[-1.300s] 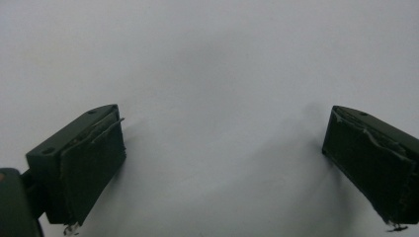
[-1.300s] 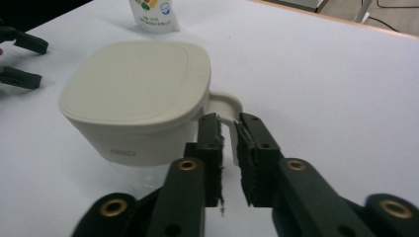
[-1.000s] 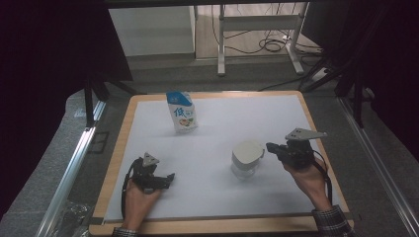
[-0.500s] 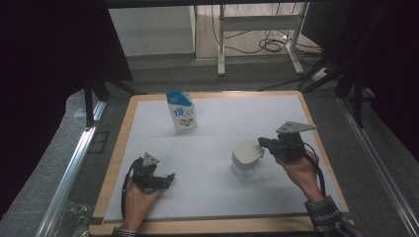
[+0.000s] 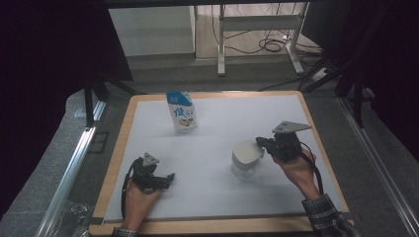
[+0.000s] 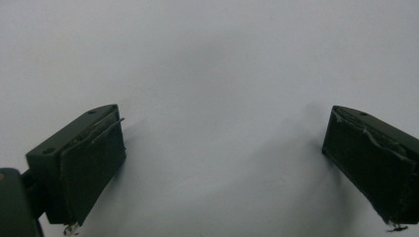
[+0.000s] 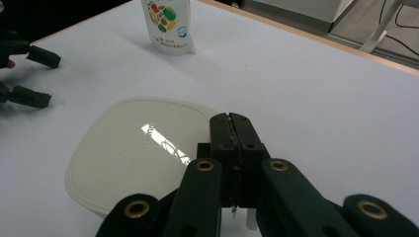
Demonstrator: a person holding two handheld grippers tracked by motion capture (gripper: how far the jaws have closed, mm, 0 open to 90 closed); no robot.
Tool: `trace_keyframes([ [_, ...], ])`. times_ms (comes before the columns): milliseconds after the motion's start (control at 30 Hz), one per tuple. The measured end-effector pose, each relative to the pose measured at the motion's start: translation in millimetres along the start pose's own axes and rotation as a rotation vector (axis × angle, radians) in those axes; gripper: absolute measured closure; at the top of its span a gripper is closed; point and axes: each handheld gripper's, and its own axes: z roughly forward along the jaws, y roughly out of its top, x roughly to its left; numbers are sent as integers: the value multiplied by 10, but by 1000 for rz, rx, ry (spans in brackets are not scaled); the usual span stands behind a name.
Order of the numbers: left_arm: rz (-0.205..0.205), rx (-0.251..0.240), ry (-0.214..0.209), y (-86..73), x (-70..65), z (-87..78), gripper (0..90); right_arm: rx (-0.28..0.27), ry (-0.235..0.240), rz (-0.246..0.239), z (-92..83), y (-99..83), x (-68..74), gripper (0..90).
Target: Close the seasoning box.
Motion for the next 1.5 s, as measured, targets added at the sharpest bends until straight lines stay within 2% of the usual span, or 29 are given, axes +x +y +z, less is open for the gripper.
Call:
trace_keyframes([
  [833, 0, 0, 0, 0, 0, 0, 25, -2, -19, 18, -9, -26, -24, 897],
  [1033, 2, 4, 1, 0, 1, -3, 25, 11, -59, 4, 9, -54, -37, 897],
  [1133, 1, 5, -1, 0, 1, -3, 25, -1, -47, 16, 7, -74, -55, 897],
  [1500, -3, 2, 0, -1, -2, -1, 25, 8, -46, 42, 46, -156, -114, 897],
])
